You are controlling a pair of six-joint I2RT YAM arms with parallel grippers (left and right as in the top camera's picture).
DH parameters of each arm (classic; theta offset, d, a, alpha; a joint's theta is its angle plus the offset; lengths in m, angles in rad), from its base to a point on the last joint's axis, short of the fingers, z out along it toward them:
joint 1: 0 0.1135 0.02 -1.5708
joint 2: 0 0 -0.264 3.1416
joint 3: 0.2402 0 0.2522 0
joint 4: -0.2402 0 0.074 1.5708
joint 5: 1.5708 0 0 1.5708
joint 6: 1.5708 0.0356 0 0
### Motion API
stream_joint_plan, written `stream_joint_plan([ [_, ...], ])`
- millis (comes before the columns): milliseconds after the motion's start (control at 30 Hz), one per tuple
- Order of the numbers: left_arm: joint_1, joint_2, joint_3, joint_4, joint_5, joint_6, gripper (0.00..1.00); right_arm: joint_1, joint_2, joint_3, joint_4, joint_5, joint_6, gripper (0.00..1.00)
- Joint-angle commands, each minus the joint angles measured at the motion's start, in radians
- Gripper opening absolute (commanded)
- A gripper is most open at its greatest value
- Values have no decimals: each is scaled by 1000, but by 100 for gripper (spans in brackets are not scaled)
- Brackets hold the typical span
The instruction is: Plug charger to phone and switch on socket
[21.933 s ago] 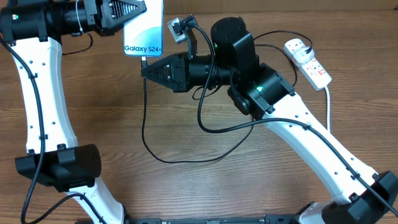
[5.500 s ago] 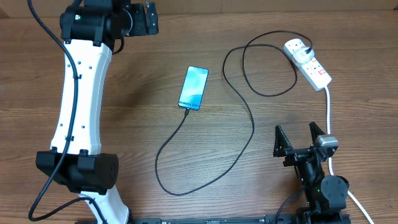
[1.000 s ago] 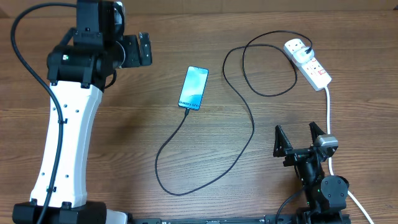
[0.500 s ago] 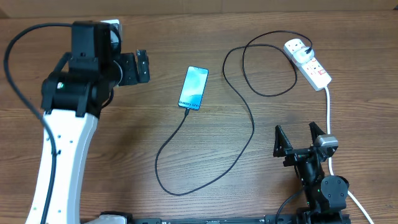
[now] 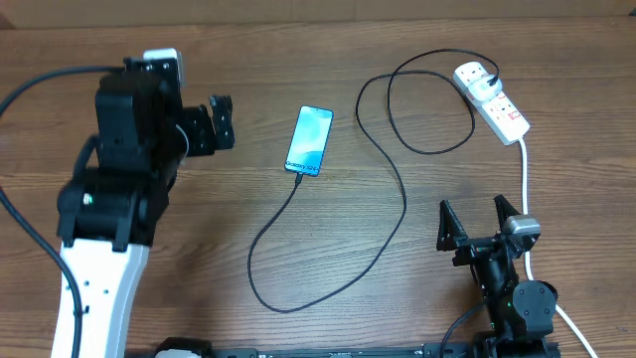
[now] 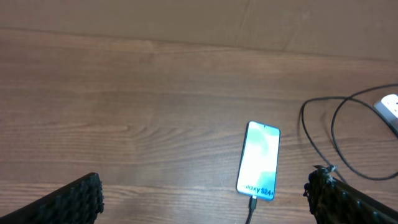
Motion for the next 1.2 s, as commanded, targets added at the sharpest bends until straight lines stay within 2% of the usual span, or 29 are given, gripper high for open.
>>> stream_joint_plan([
  [0,-6,-80,-67,35,-10,45,100,5,-12,-11,6,8,-1,100],
  [200,-6,-194,-168,114,-10,87,100,5,-12,-11,6,8,-1,100],
  [533,-5,-316,-213,126,-11,97,100,5,-12,-11,6,8,-1,100],
  [1167,-5,-329,-213,122,-9,97,100,5,-12,-11,6,8,-1,100],
])
